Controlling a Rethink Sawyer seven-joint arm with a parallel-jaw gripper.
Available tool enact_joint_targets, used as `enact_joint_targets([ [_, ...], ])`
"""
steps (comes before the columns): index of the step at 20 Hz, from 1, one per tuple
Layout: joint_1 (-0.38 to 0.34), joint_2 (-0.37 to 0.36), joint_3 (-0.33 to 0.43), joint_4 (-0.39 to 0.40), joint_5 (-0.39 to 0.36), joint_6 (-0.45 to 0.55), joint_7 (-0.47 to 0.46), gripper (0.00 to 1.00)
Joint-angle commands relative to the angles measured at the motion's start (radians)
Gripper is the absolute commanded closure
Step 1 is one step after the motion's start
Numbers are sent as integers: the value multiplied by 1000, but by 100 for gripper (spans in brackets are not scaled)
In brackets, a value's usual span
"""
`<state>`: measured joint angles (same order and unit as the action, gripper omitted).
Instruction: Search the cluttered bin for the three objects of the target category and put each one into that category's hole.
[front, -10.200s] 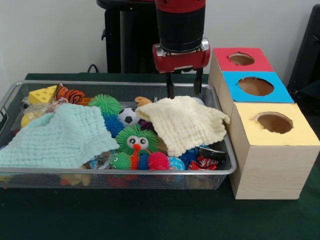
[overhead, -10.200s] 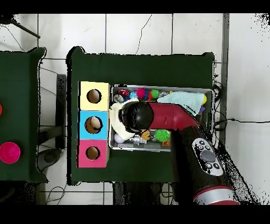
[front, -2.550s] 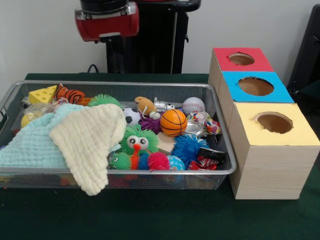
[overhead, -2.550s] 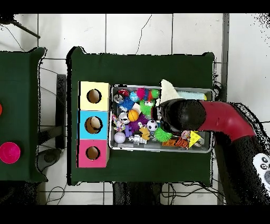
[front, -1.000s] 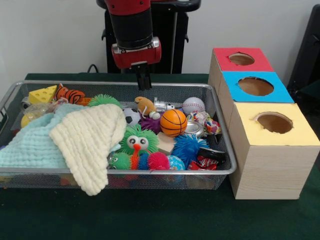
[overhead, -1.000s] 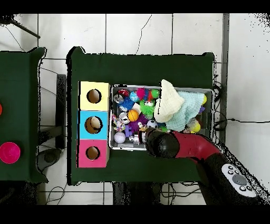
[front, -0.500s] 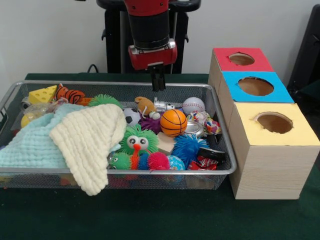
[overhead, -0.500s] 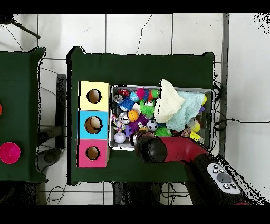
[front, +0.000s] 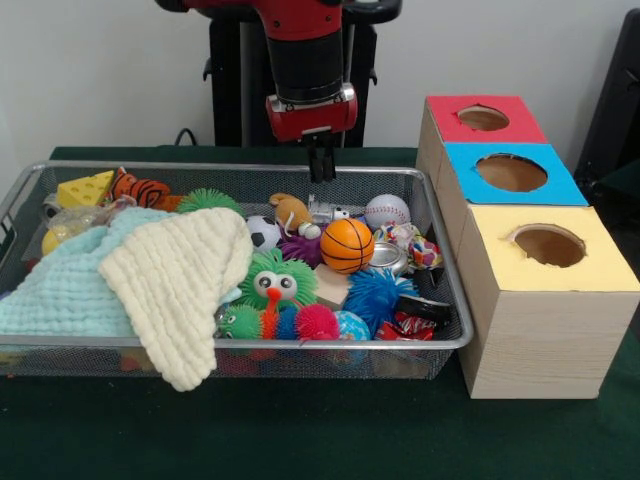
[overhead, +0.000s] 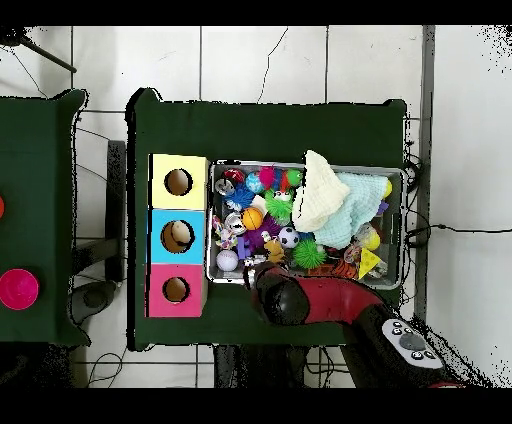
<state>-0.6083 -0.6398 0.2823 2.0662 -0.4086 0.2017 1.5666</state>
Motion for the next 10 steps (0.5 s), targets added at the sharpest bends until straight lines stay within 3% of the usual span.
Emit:
enact_joint_targets([
  [1,-38,57,-17,4,-34,-61,118,0],
  [10,-52,73,-63,20,-66,-115,126,0],
])
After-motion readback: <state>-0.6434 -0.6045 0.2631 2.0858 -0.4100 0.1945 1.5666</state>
